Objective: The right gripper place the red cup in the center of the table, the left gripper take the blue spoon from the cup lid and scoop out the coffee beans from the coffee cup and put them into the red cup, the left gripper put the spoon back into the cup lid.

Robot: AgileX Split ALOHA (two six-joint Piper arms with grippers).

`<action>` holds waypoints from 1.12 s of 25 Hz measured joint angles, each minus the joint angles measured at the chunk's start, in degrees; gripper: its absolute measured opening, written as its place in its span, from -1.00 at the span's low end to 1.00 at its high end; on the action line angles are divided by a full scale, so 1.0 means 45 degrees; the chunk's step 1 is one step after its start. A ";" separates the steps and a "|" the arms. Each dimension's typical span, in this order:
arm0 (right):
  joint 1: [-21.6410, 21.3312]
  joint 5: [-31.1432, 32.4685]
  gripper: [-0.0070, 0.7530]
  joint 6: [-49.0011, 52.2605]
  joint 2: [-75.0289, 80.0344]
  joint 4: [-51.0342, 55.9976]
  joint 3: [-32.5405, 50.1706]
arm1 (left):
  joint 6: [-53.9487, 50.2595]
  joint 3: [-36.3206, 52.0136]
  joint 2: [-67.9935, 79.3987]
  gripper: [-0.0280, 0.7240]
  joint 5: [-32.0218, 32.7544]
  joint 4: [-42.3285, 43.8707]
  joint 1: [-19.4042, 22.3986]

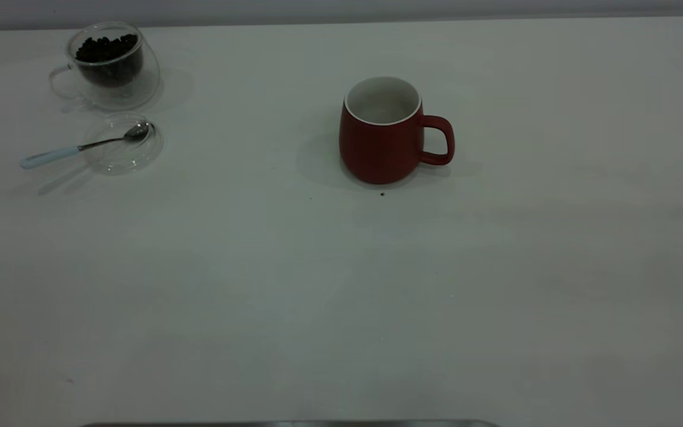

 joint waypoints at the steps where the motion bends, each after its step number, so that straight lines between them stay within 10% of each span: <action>1: 0.0000 0.0000 0.57 0.0000 0.0000 0.0000 0.0000 | -0.0372 0.0360 -0.0535 0.50 0.0000 0.0301 -0.0016; 28: 0.0000 0.0000 0.57 0.0000 0.0000 0.0000 0.0000 | -0.2437 0.4766 -0.5332 0.50 -0.0361 0.1703 -0.0080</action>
